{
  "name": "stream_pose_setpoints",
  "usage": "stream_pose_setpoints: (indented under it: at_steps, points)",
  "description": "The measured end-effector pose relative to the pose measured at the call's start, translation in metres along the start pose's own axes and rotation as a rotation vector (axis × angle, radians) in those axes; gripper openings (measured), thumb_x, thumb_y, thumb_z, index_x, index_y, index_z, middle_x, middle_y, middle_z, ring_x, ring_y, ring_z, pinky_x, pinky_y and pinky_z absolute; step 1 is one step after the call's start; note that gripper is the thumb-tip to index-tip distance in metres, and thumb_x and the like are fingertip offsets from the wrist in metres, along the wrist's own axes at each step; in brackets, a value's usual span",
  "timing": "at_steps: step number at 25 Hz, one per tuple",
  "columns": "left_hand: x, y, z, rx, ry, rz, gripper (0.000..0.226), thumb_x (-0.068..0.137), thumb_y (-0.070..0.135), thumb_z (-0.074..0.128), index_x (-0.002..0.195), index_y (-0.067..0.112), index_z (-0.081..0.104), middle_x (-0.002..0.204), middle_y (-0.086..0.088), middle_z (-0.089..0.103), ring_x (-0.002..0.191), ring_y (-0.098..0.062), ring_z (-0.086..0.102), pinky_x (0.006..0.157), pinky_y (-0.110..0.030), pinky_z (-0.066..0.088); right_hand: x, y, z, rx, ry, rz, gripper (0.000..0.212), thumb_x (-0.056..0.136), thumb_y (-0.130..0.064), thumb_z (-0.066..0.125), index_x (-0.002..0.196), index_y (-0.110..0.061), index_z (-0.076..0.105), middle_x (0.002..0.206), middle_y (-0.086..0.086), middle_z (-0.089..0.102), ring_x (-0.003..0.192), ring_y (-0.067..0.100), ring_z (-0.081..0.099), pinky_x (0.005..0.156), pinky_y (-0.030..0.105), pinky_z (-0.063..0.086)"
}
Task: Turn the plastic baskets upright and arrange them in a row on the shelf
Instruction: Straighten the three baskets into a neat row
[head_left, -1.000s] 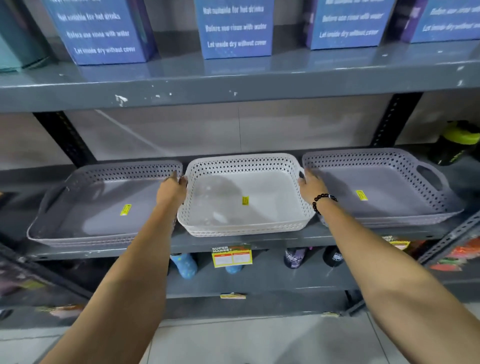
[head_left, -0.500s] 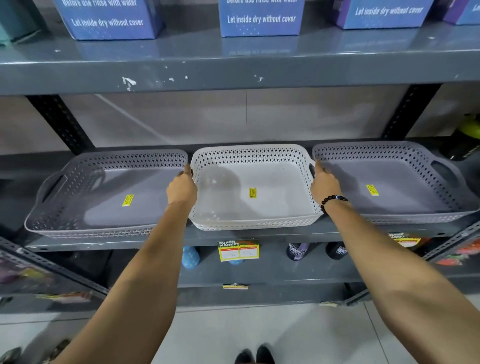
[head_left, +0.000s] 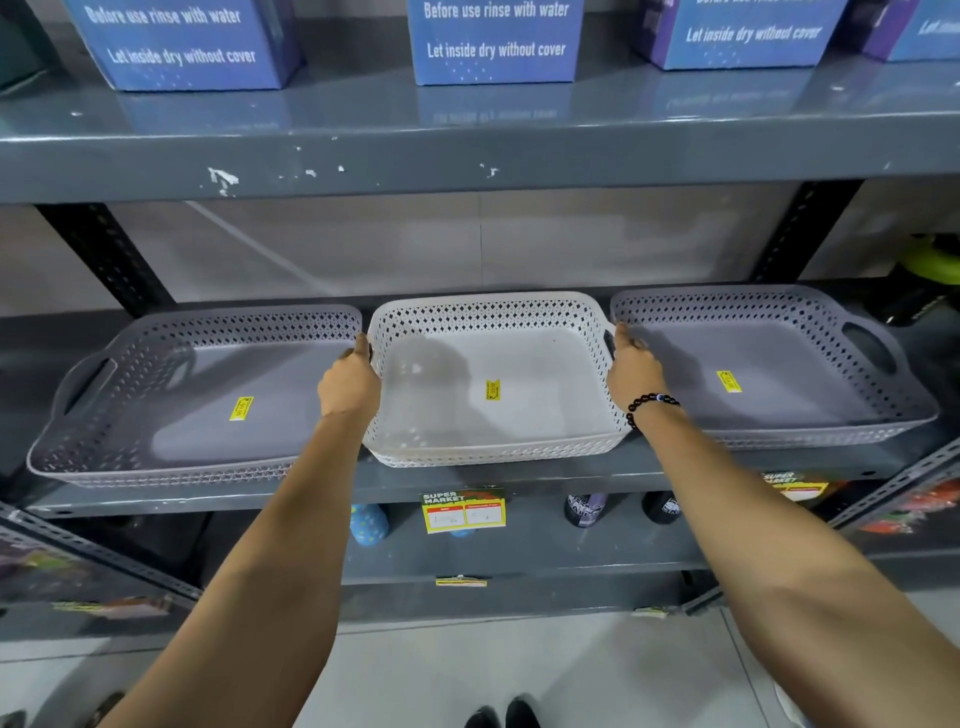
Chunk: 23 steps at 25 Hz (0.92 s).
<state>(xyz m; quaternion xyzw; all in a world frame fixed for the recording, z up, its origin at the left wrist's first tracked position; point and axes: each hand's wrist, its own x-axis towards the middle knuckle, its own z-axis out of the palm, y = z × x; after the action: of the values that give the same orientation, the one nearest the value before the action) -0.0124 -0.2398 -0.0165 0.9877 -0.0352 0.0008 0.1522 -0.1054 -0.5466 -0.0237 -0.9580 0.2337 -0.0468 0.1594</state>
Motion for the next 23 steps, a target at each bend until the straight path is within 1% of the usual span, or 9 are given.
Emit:
stream_pose_setpoints:
  at_steps: [7,12,17,23]
  points:
    - [-0.005,0.001,-0.002,-0.016,-0.001,-0.007,0.064,0.091,-0.006,0.035,0.150,0.014,0.021,0.123,-0.024,0.058,0.106,-0.042,0.057,0.083,-0.047,0.048,-0.006,-0.001,-0.003,-0.006,-0.012,0.006,0.067,0.091,0.009,0.037,0.151,-0.006,0.011,0.127,0.030,0.050,0.110,0.038,0.057,0.088,0.039,0.050]
    - [-0.007,0.000,-0.003,-0.020,0.013,0.004,0.063,0.089,-0.008,0.034,0.148,0.012,0.024,0.116,-0.025,0.061,0.100,-0.042,0.059,0.077,-0.045,0.049,-0.012,-0.002,-0.006,0.053,-0.018,0.027,0.067,0.090,0.011,0.035,0.151,-0.007,0.012,0.130,0.029,0.047,0.111,0.038,0.056,0.088,0.039,0.049]
    - [-0.008,0.000,-0.002,-0.038,0.022,0.002,0.063,0.090,-0.007,0.033,0.149,0.013,0.024,0.117,-0.025,0.061,0.100,-0.042,0.060,0.079,-0.045,0.051,-0.014,-0.002,-0.005,0.061,-0.026,0.048,0.068,0.091,0.010,0.035,0.151,-0.008,0.009,0.132,0.028,0.046,0.114,0.037,0.055,0.089,0.039,0.049]
    - [-0.010,-0.002,0.000,-0.037,0.025,-0.010,0.063,0.092,-0.006,0.033,0.150,0.015,0.022,0.121,-0.025,0.059,0.104,-0.042,0.059,0.083,-0.047,0.050,-0.015,-0.001,-0.005,0.055,-0.033,0.052,0.068,0.092,0.008,0.035,0.152,-0.009,0.007,0.133,0.028,0.045,0.110,0.037,0.057,0.086,0.038,0.051]
